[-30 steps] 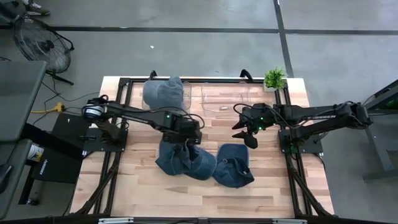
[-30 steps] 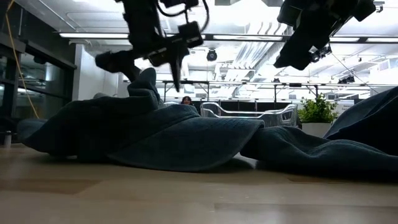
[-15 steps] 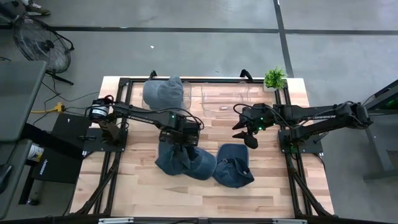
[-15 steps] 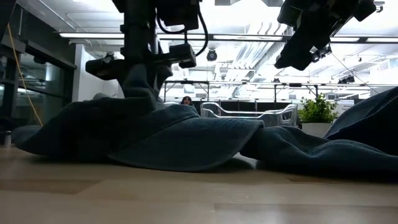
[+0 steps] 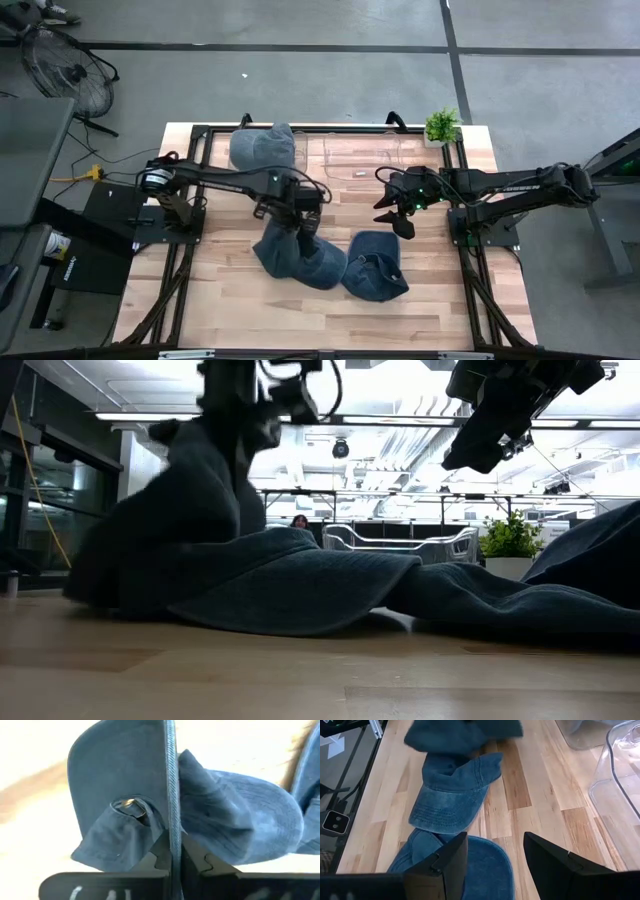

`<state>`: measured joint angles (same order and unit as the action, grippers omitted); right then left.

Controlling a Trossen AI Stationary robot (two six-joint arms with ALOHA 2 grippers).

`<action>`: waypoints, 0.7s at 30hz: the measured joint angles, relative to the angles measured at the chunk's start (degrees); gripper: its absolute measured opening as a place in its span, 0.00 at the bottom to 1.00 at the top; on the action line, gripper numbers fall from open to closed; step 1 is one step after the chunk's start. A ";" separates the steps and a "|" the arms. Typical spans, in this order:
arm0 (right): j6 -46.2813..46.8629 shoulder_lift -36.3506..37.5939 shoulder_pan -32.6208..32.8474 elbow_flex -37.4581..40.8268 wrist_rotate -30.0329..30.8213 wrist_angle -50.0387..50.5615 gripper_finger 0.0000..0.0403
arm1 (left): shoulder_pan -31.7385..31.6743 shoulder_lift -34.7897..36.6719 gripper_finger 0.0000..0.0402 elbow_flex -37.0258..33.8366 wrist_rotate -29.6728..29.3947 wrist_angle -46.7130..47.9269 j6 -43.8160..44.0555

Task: Pick & Place hat
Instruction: Put the left blue cap into the right transparent bin

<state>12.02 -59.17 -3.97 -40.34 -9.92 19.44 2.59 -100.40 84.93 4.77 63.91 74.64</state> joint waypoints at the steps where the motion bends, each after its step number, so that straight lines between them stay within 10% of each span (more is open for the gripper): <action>1: 0.14 0.00 0.00 0.00 -0.06 0.00 0.47 | 0.00 -0.16 0.01 2.34 -0.89 3.04 -0.80; 13: 0.83 2.79 -0.16 -0.02 0.17 -0.81 0.47 | 0.03 -0.13 0.01 30.40 -21.28 11.31 -11.26; 21: -1.91 9.18 -1.66 -0.11 3.63 -2.41 0.47 | -0.67 -0.13 0.00 35.62 -35.43 3.54 -19.94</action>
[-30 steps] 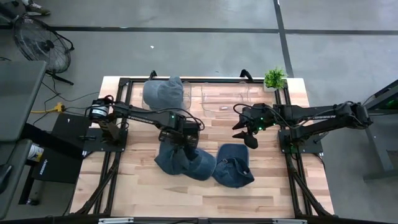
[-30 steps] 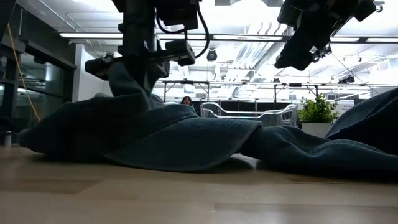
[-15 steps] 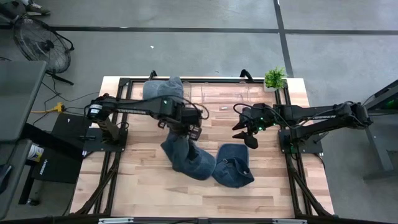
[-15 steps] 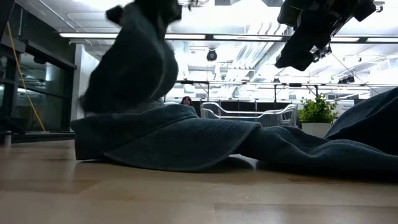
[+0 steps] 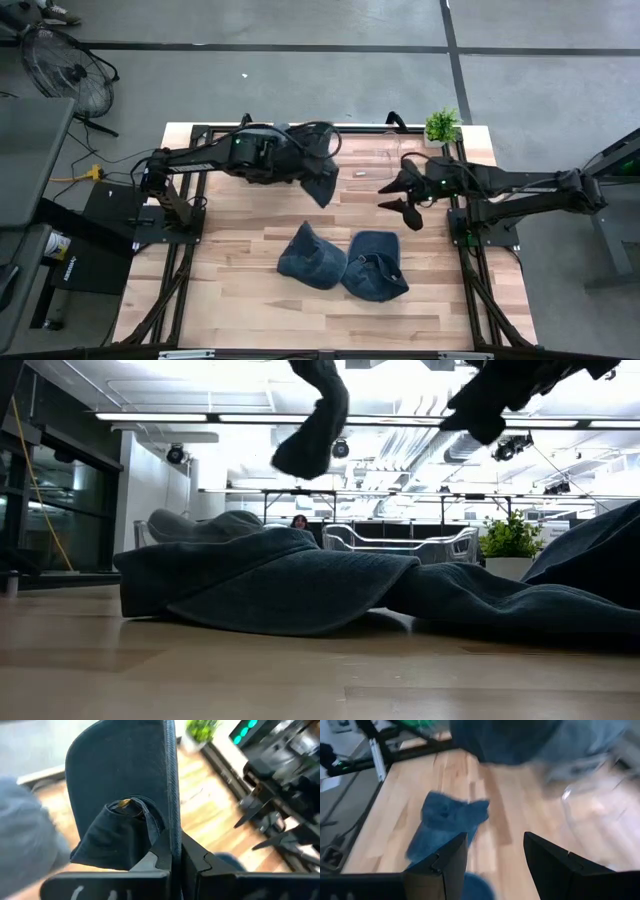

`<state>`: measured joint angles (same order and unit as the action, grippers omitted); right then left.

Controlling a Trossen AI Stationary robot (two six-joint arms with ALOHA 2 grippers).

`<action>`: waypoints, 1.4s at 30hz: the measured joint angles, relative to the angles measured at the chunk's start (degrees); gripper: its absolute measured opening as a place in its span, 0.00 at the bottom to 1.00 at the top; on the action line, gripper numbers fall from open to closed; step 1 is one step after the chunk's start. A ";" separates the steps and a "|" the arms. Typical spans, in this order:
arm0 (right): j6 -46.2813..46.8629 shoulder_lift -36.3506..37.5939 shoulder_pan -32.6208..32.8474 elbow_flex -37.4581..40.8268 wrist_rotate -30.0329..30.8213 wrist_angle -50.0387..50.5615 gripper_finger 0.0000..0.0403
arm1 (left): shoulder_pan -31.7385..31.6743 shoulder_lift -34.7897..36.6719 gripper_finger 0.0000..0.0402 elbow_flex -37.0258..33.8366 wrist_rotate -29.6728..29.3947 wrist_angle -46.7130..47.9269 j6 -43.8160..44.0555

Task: Pick & Place hat
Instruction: Put the left blue cap into the right transparent bin

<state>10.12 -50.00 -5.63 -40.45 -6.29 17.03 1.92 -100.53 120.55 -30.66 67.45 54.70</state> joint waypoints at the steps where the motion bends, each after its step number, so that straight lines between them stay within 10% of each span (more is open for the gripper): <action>1: -1.24 0.72 0.00 0.00 0.62 -0.52 0.47 | -0.36 0.00 0.00 0.00 -0.18 -1.56 -1.10; 11: 3.82 4.87 -1.28 0.00 8.82 -3.14 0.47 | -9.02 0.00 0.00 -1.63 4.95 -22.64 -15.94; 32: 18.63 6.58 -17.56 0.02 1.44 -2.68 0.47 | -22.10 -0.02 0.00 -26.58 27.24 -62.94 -19.76; 42: 16.79 6.58 -22.36 0.04 -0.76 1.86 0.47 | -31.19 -0.09 0.00 -34.66 53.95 -68.84 -28.74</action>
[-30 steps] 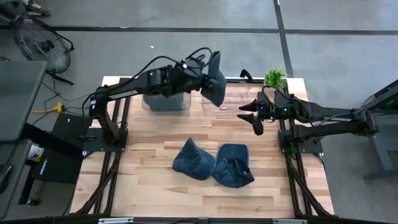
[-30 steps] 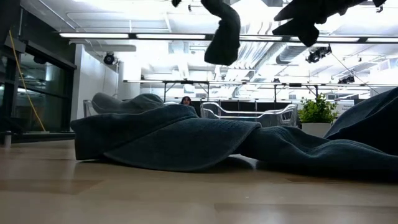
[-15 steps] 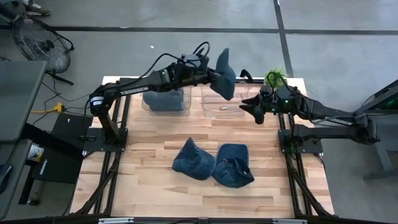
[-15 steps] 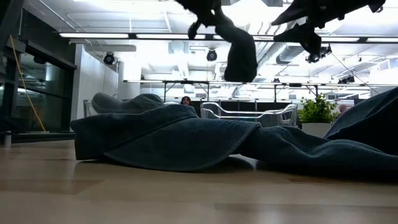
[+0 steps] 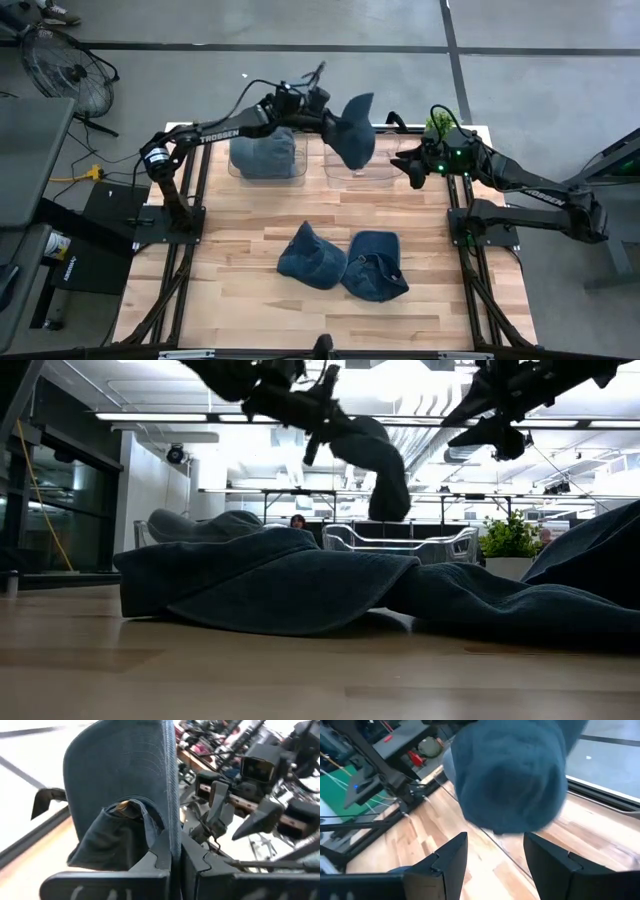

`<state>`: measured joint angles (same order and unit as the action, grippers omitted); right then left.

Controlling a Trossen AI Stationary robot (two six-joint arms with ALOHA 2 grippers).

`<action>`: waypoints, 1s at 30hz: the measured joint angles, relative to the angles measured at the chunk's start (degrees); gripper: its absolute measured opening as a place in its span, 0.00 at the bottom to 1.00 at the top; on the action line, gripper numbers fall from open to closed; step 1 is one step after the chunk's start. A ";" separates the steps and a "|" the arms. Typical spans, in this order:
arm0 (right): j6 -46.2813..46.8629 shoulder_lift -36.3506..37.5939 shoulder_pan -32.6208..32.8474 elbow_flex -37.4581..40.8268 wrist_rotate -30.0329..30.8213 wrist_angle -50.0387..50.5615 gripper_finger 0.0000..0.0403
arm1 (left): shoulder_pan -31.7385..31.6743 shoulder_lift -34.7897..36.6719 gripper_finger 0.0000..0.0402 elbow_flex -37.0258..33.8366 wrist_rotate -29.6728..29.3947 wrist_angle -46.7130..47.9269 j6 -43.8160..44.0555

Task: Pick & Place hat
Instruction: Put the left blue cap into the right transparent bin

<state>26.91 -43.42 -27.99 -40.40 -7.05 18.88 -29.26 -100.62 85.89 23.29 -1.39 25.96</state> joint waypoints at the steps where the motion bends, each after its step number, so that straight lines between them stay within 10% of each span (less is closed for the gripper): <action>1: -0.05 0.00 -0.17 0.00 0.24 0.41 0.47 | -1.12 0.00 0.00 -0.48 2.07 -0.61 -1.01; 15: -4.66 -0.09 -0.35 0.07 3.26 0.20 0.47 | -9.40 -3.33 0.00 -5.54 24.27 -12.98 -9.78; 30: -4.91 -0.11 -0.35 0.07 7.24 -0.27 0.47 | -9.32 -16.72 0.00 2.61 30.44 -19.35 -8.88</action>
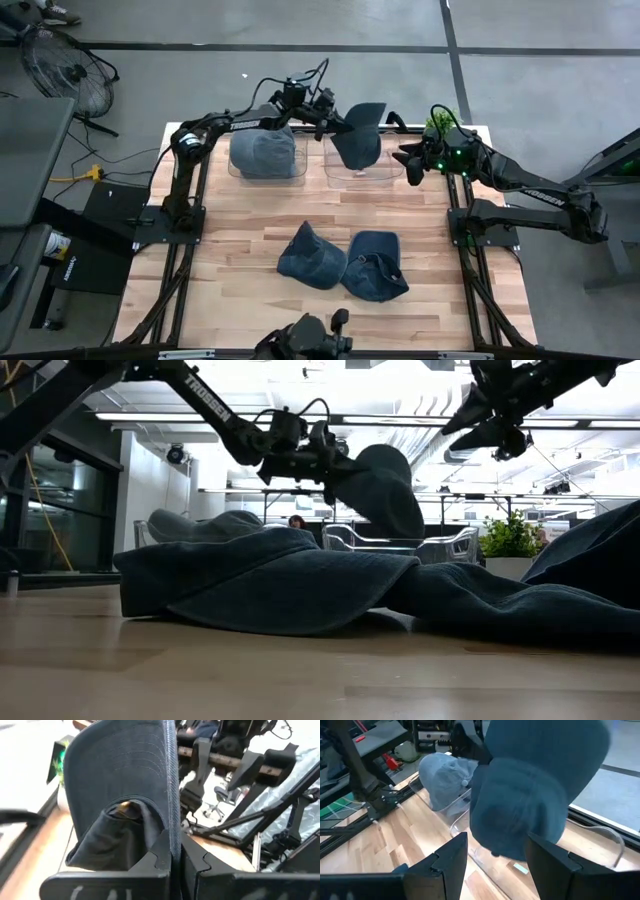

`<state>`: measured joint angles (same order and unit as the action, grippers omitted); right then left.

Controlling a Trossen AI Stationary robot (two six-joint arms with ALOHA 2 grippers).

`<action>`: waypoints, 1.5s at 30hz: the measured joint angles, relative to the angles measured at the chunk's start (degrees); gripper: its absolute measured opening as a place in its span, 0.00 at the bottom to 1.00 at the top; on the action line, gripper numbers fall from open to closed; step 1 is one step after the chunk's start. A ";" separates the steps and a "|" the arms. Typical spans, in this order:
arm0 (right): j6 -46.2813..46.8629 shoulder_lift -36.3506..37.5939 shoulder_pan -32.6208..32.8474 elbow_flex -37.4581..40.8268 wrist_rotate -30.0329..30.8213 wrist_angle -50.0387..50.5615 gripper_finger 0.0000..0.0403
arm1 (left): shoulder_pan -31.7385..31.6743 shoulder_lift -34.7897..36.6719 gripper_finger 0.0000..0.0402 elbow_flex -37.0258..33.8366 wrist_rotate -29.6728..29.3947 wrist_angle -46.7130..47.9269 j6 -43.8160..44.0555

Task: Pick & Place hat
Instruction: Put the left blue cap into the right transparent bin

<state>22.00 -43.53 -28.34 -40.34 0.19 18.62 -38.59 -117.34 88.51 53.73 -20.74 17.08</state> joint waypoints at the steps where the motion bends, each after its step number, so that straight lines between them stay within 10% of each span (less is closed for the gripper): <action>1: 0.00 0.00 0.00 0.00 0.44 0.02 0.47 | 0.00 -0.07 0.00 0.11 -0.04 0.41 0.02; 16: 0.00 0.00 0.00 0.00 2.90 0.04 0.47 | 1.19 0.06 0.02 0.53 -4.94 8.84 -8.07; 36: 2.20 -0.02 0.00 0.00 2.66 1.06 0.47 | 1.84 0.06 0.45 0.51 -12.31 16.51 -11.84; 45: -1.10 -2.12 -0.11 -0.07 4.10 -0.11 0.47 | 2.34 0.06 0.28 0.51 -6.55 16.71 -4.76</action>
<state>20.90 -45.64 -28.45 -40.40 4.30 18.51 -36.25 -117.27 89.01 47.18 -4.03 12.32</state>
